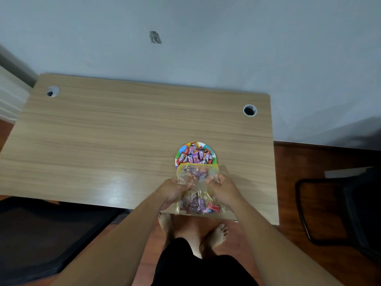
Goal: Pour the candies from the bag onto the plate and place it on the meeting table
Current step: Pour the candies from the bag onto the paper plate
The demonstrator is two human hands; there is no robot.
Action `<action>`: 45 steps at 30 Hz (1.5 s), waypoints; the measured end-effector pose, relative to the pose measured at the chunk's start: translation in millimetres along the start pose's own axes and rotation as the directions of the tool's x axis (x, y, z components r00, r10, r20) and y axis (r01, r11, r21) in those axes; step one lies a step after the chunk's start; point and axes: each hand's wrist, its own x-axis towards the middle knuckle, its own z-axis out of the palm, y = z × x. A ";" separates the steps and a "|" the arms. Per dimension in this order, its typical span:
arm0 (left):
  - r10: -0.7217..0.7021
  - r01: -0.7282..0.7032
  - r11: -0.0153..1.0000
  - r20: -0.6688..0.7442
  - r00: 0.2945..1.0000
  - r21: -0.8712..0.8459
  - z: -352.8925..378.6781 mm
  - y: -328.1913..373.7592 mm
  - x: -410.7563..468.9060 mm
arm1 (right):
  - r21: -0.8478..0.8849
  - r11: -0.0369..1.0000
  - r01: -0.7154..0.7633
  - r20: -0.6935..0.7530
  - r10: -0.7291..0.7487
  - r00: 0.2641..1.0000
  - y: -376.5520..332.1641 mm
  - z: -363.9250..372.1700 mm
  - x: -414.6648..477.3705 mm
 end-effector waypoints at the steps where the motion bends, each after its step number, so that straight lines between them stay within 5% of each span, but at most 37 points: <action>1: 0.005 -0.005 1.000 -0.001 1.000 -0.004 -0.4 0.2 -1.0 | 0.019 1.000 0.002 0.001 -0.002 1.000 -0.2 0.1 -0.4; 10: 0.086 -0.087 0.996 -0.034 0.996 -0.031 -1.5 6.1 -9.9 | 0.079 0.997 0.024 0.000 -0.024 1.000 -1.5 1.2 6.2; 21: 0.007 -0.011 0.999 0.069 0.998 0.051 8.0 9.5 -33.6 | 0.010 1.000 -0.007 -0.001 0.007 1.000 3.9 3.4 7.7; 45: 0.186 -0.188 0.981 -0.040 0.982 -0.047 28.5 7.9 -42.4 | -0.087 0.990 0.114 0.002 -0.115 0.993 -9.1 -22.3 0.6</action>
